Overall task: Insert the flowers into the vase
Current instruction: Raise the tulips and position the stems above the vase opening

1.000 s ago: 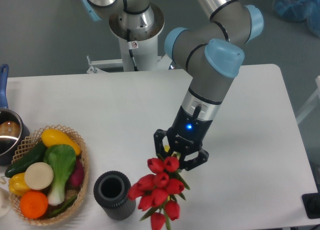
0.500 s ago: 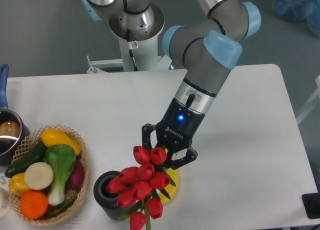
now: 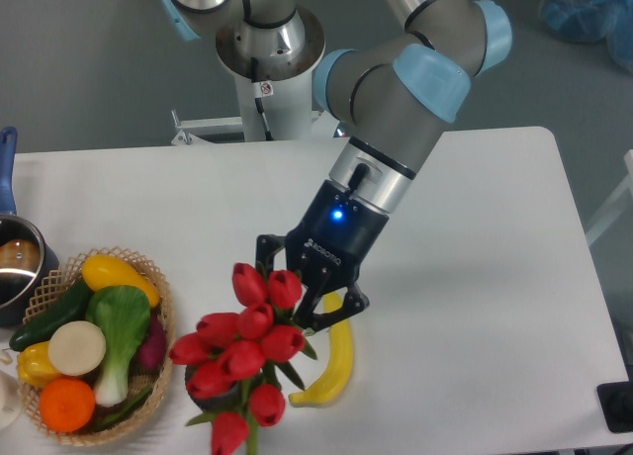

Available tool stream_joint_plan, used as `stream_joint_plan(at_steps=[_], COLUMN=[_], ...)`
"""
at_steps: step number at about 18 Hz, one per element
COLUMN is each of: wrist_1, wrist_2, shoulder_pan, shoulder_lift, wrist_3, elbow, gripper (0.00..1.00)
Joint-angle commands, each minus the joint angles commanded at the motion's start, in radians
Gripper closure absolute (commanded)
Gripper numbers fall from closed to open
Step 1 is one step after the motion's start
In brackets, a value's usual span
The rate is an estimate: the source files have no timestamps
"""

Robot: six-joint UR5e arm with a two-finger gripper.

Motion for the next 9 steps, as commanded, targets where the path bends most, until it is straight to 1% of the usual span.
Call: stream_joint_plan(at_steps=[2,4,7,9], wrist_1=[0.000,0.000,-0.002,0.000], wrist_2=[-0.072,-0.114,-0.245,-0.272], shoulder_pan=[0.003,0.002,0.014,0.012], shoulder_lift=[-0.002,-0.002,-0.006,-0.014], wrist_3=[0.000,0.000,0.000,0.000], elbow=[0.002,0.000,0.000,-0.003], gripper=[0.90,0.90,0.89,0.87])
